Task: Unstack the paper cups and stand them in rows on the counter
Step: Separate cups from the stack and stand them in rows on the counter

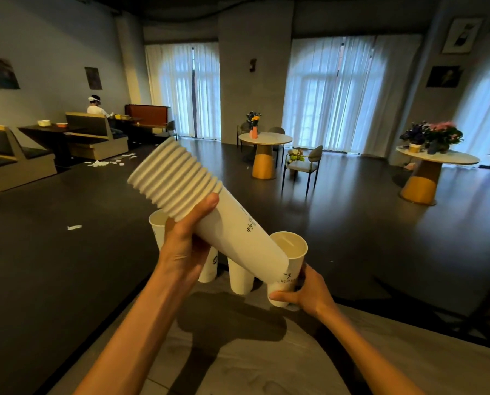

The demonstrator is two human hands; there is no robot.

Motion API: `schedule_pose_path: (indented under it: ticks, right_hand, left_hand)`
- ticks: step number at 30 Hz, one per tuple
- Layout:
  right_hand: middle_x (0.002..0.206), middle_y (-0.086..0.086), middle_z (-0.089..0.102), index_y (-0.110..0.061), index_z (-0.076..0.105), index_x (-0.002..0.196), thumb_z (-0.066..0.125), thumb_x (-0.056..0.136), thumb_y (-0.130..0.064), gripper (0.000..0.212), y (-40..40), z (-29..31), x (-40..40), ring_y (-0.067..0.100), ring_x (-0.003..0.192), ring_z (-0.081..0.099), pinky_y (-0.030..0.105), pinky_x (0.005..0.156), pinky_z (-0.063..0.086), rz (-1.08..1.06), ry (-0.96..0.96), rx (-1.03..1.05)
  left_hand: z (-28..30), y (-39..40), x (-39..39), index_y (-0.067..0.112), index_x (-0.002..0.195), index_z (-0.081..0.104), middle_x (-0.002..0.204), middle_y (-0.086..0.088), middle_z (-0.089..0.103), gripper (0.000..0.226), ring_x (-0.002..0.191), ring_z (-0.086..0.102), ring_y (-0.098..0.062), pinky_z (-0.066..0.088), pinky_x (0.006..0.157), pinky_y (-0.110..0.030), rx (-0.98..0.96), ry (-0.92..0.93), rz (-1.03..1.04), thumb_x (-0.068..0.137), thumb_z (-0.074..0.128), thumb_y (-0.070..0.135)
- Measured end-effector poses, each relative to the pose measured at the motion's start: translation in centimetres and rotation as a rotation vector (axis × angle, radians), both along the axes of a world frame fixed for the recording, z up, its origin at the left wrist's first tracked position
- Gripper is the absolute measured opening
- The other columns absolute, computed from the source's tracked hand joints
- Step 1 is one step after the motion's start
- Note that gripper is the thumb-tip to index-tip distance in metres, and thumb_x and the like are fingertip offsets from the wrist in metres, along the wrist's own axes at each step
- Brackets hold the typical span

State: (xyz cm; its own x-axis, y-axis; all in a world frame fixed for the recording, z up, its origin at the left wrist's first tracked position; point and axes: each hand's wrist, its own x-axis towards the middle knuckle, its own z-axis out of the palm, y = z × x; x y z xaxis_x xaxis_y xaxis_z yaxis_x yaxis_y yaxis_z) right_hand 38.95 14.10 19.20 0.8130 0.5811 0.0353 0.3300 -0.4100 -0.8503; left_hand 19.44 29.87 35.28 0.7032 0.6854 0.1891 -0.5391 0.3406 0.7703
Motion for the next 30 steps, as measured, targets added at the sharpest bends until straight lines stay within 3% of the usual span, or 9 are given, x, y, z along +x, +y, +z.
schedule_pose_path:
  ticks: [5,8,10,13,17,22,25,28,30]
  right_hand:
    - [0.125,-0.01,0.052,-0.032,0.035,0.14,0.091,0.062,-0.028,0.096,-4.7,0.9,0.3,0.014,0.115,0.056,0.028,0.087,0.052,0.037,0.013,-0.091]
    - [0.102,-0.001,0.064,-0.02,0.056,0.118,0.077,0.081,-0.02,0.043,-8.0,2.7,-0.1,0.016,0.096,0.066,0.031,0.078,0.059,-0.076,-0.015,0.093]
    - [0.088,0.003,0.069,-0.017,0.068,0.096,0.068,0.087,-0.033,0.018,-9.8,5.4,-1.1,0.022,0.089,0.069,0.032,0.079,0.058,-0.145,0.027,0.269]
    - [0.09,0.002,0.073,-0.019,0.072,0.093,0.053,0.088,-0.057,0.042,-12.1,9.7,-2.8,0.021,0.09,0.068,0.033,0.08,0.053,0.1,0.165,0.256]
    - [0.105,-0.006,0.066,-0.031,0.058,0.107,0.073,0.07,-0.049,0.043,-13.7,11.8,-4.6,0.004,0.09,0.068,0.019,0.073,0.054,0.347,0.215,0.075]
    - [0.105,-0.01,0.069,-0.034,0.06,0.105,0.087,0.069,-0.021,0.047,-13.9,11.4,-4.7,0.0,0.099,0.065,0.019,0.078,0.054,0.311,-0.005,0.069]
    - [0.105,-0.021,0.068,-0.041,0.06,0.108,0.091,0.062,-0.029,0.057,-13.4,10.4,-4.3,-0.002,0.102,0.063,0.017,0.077,0.055,0.248,-0.131,0.144]
    - [0.108,-0.024,0.064,-0.048,0.052,0.115,0.091,0.055,-0.046,0.071,-12.5,7.8,-2.9,-0.003,0.104,0.061,0.021,0.08,0.056,0.115,-0.245,0.109]
    - [0.108,-0.025,0.061,-0.049,0.047,0.116,0.09,0.053,-0.052,0.076,-12.2,5.7,-2.2,-0.003,0.103,0.059,0.022,0.083,0.054,0.033,-0.198,0.074]
  left_hand:
    - [-0.3,-4.0,1.4,0.02,0.123,0.062,0.109,-0.002,0.073,0.107,0.106,0.068,-0.022,0.057,0.088,-0.042,0.137,0.12,-0.051,0.026,0.098,0.049]
    - [-0.4,-6.9,2.0,0.021,0.114,0.065,0.099,0.0,0.076,0.101,0.095,0.072,-0.019,0.061,0.077,-0.036,0.147,0.152,-0.149,0.022,0.098,0.047]
    - [-0.5,-8.9,2.7,0.018,0.114,0.065,0.098,-0.004,0.076,0.092,0.096,0.072,-0.024,0.06,0.076,-0.037,0.109,0.174,-0.236,0.03,0.099,0.034]
    - [-0.7,-11.9,3.5,0.018,0.107,0.065,0.09,-0.004,0.075,0.066,0.091,0.07,-0.023,0.06,0.073,-0.038,0.04,0.202,-0.317,0.045,0.088,0.02]
    - [-0.8,-14.1,4.6,0.02,0.11,0.062,0.092,-0.005,0.074,0.08,0.09,0.069,-0.022,0.058,0.07,-0.036,0.063,0.23,-0.298,0.035,0.085,0.032]
    - [-1.3,-14.5,5.5,0.02,0.115,0.06,0.097,0.0,0.074,0.088,0.091,0.072,-0.018,0.058,0.066,-0.028,0.296,0.256,-0.151,0.035,0.086,0.042]
    - [-1.5,-14.5,5.8,0.018,0.12,0.059,0.104,-0.002,0.073,0.094,0.093,0.071,-0.014,0.057,0.062,-0.021,0.323,0.256,-0.063,0.035,0.089,0.042]
    - [-0.9,-13.4,6.3,0.024,0.114,0.063,0.102,0.005,0.075,0.083,0.095,0.071,-0.011,0.059,0.081,-0.034,0.307,0.232,-0.005,0.037,0.089,0.043]
    - [0.4,-11.9,6.4,0.027,0.108,0.065,0.095,0.012,0.075,0.071,0.091,0.071,-0.007,0.056,0.086,-0.037,0.269,0.162,-0.027,0.042,0.087,0.039]
